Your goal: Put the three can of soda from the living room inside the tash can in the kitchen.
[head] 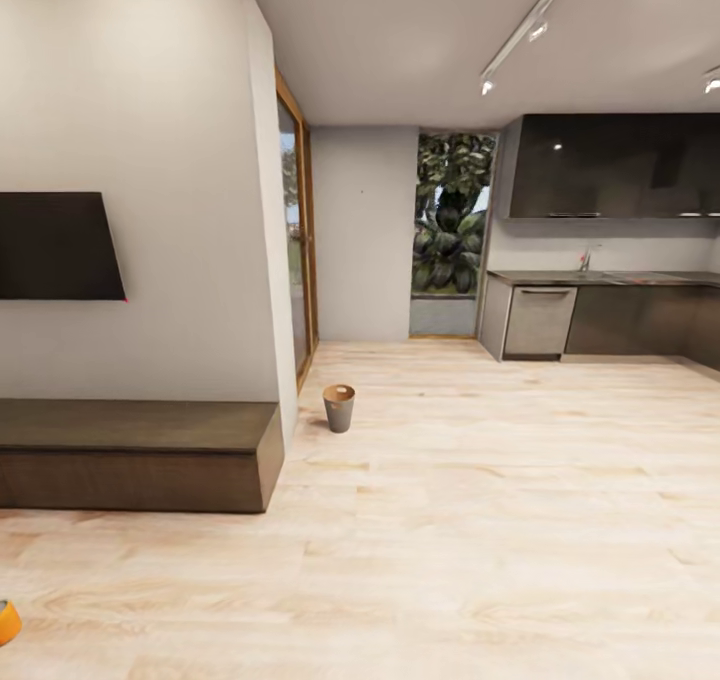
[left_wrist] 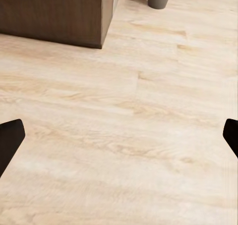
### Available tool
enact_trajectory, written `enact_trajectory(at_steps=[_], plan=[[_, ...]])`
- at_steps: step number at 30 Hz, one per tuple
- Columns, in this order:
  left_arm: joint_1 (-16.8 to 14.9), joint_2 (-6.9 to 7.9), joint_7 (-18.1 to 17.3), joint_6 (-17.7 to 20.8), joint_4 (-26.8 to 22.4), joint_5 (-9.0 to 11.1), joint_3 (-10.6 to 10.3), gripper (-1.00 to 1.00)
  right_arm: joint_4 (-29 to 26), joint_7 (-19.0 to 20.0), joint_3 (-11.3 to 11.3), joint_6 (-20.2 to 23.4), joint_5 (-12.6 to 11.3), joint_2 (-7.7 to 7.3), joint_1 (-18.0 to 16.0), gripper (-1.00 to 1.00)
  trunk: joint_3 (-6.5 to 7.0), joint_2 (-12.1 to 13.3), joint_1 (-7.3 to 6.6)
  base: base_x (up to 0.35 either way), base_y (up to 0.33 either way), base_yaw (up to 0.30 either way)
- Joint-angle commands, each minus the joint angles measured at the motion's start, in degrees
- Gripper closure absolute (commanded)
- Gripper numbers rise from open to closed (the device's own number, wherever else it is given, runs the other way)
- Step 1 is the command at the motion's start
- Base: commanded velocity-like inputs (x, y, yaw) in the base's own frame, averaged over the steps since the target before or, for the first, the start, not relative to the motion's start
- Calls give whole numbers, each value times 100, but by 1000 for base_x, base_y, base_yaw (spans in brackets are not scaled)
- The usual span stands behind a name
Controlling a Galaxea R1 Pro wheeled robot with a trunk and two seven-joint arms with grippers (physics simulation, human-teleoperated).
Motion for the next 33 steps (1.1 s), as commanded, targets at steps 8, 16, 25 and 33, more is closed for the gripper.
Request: enact_trajectory(at_steps=[8, 16, 25, 33], plan=[[0, 0, 0, 0, 0, 0, 0, -100, 0, 0, 0, 0, 0, 0, 0, -100, 0, 0, 0, 322, 0, 0], [0, 0, 0, 0, 0, -6, 0, -100, 7, -2, 0, 0, 0, 0, 0, -100, 0, 0, 0, 322, 0, 0], [0, 0, 0, 0, 0, -8, 0, -100, 9, 0, 0, 0, 1, 28, 0, -100, 0, 0, 0, 322, 0, 0], [0, 0, 0, 0, 0, -8, -3, -100, 16, 0, 0, 0, 0, 34, 0, -100, 0, 0, 0, 322, -25, 0]])
